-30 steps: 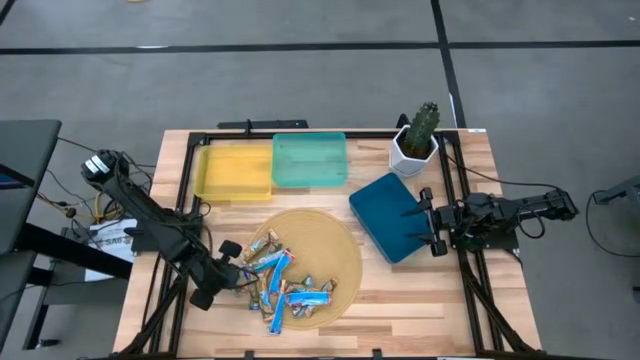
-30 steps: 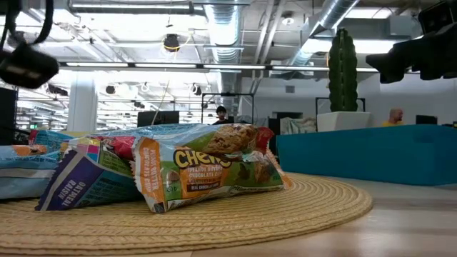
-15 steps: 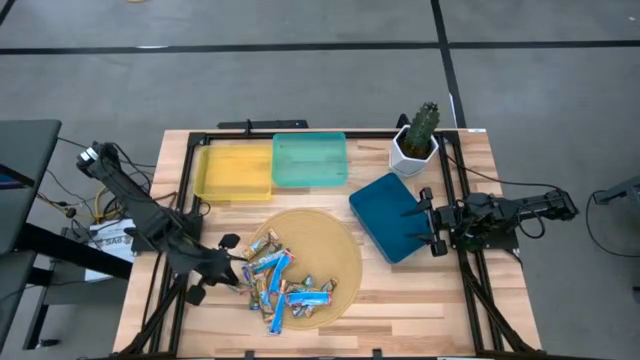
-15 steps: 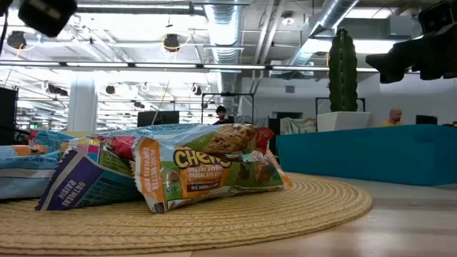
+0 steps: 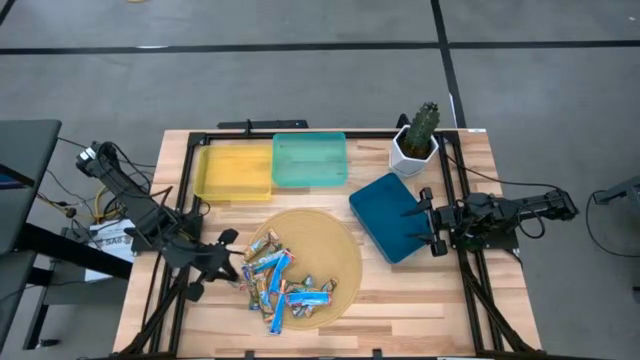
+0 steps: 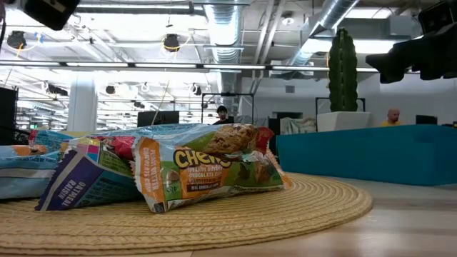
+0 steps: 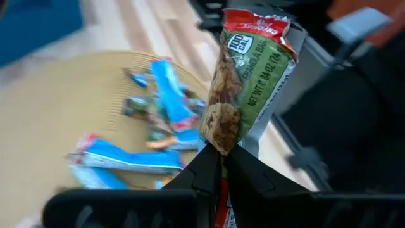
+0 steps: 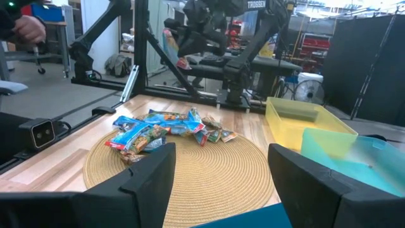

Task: Pick and place Granola Bars by type
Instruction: Put the red granola bar into the yellow bin

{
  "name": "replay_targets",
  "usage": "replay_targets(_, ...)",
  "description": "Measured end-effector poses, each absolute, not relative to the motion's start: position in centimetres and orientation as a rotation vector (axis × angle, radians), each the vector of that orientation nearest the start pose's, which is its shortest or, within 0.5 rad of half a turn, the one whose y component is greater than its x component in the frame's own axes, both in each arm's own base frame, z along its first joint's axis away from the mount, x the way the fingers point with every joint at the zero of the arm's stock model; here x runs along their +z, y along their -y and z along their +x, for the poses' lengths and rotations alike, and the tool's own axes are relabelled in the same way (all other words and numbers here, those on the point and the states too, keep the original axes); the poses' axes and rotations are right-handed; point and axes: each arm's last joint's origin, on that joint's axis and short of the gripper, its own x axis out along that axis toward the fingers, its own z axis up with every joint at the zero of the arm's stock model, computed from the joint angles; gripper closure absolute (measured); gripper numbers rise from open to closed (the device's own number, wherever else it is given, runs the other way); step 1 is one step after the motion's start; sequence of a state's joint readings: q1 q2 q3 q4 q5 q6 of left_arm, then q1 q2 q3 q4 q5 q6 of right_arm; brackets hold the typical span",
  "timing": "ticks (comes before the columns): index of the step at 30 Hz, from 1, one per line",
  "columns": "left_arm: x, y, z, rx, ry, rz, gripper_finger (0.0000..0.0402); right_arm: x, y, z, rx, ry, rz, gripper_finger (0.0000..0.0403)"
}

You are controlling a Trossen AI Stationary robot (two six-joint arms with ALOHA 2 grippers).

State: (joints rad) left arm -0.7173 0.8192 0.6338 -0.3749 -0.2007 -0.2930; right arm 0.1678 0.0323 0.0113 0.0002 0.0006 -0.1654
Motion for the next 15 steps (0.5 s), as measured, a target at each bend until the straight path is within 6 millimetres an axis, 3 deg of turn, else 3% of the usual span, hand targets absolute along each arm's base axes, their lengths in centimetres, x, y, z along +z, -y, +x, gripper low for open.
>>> replay_targets(7, 26.0, 8.7, 14.9, -0.183, -0.529, 0.003, 0.0381, 16.5, -1.7, 9.8, 0.168, -0.007, -0.166, 0.0159)
replay_targets(15, 26.1, 3.9, 16.6, 0.216, -0.495, -0.001, 0.0381, 16.5, -1.7, 9.8, 0.169, -0.006, -0.167, 0.0159)
